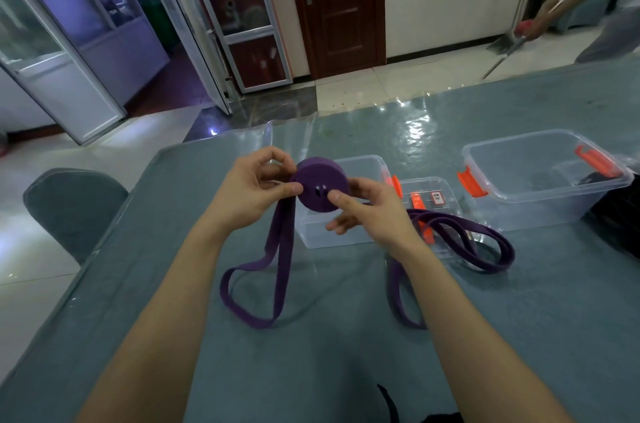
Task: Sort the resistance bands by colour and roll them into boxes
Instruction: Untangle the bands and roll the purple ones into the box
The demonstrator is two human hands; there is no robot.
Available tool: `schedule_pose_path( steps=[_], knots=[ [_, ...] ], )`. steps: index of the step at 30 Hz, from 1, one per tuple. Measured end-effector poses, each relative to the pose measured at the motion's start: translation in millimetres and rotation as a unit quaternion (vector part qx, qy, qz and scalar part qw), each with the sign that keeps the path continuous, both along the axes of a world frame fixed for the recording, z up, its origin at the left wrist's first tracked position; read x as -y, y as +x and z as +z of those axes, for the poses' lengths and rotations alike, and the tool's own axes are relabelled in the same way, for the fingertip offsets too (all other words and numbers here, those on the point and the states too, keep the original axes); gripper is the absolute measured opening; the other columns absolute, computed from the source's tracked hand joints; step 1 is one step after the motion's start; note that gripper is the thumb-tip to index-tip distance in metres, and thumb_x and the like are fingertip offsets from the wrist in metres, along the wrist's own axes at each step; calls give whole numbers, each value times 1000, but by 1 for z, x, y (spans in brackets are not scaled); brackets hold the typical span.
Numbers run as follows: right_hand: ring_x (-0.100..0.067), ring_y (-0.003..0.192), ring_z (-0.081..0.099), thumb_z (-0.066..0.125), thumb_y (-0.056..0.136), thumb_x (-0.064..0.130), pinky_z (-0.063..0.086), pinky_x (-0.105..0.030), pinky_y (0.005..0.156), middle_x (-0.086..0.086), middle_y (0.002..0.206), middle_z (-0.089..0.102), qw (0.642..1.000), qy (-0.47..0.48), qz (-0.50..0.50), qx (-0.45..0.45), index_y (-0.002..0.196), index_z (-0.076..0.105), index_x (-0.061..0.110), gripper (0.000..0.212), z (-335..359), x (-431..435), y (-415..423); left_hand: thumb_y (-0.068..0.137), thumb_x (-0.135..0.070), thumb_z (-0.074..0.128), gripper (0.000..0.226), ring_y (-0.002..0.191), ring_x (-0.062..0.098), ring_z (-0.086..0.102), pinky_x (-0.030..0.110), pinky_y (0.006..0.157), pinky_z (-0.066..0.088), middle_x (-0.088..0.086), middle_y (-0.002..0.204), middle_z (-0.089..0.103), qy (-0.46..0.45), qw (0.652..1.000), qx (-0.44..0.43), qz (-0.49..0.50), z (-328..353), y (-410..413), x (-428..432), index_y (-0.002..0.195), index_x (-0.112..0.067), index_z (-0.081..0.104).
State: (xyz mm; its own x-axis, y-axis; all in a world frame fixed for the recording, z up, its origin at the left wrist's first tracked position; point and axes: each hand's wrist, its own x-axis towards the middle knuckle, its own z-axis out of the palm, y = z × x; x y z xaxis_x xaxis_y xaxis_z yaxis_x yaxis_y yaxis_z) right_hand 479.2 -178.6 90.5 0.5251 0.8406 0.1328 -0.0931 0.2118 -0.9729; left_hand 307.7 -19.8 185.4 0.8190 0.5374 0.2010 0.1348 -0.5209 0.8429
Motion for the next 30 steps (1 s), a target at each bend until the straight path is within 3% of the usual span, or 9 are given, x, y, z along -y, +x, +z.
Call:
schedule_pose_path(
  steps=[4,7,9,14,18,21,24,27,30],
  knots=[
    [-28,66,79,90,85,44,59,-33,54,9,122,75,989,-68,-4,133,137,67,38,58,0,3,2,88,-3,87,27,94,9,78,33,93,63,-3,96,81,166,976,-139,-33,23,4,3,101,-22,73],
    [-20,63,78,86,89,39,60,-32,57,14,111,76,974,-82,-2,213,125,71,34,38,1,-4,-7,91,-10,87,26,98,9,75,39,95,63,-5,103,79,229,948,-209,-70,33,12,8,103,-27,72],
    [-21,63,78,85,92,30,63,-36,62,10,105,78,979,-64,-14,190,118,74,26,28,1,-4,-8,92,-11,86,25,99,8,75,38,95,63,-7,104,78,242,947,-195,-77,37,15,10,104,-28,72],
    [-35,63,77,85,91,15,63,-37,60,-6,104,82,997,31,-57,37,121,77,12,31,15,0,-3,90,-6,87,28,96,21,81,30,90,64,6,102,82,43,998,8,-34,18,13,11,106,-14,65],
    [-30,65,77,78,97,14,63,-32,61,-12,104,82,992,80,-75,-68,121,74,6,26,20,2,-5,83,-15,87,28,97,30,81,35,89,64,16,103,82,-85,991,105,16,-7,13,18,98,-16,64],
    [-26,67,77,74,100,17,62,-30,62,-17,103,81,982,99,-67,-143,123,71,1,28,16,0,-9,86,-17,85,26,94,31,81,34,87,64,15,101,83,-117,984,134,30,-18,18,23,100,-13,63],
    [-33,76,80,74,100,20,63,-31,66,-18,110,80,987,60,-24,-148,125,69,4,30,6,0,-5,93,-9,83,23,88,26,82,32,85,65,14,96,84,-68,993,90,38,-17,16,18,101,-6,62],
    [-38,75,80,83,94,36,64,-36,63,-4,128,76,999,-43,-2,9,135,67,19,48,-2,9,11,93,-5,84,21,83,19,82,30,82,66,7,89,83,27,999,-4,21,-3,9,11,99,-8,64],
    [-29,68,80,89,84,51,61,-34,57,11,133,70,989,-82,-13,126,147,57,41,72,1,11,13,90,-11,87,22,85,11,78,35,87,65,-2,88,80,202,970,-132,-23,20,13,10,94,-21,68]
  ],
)
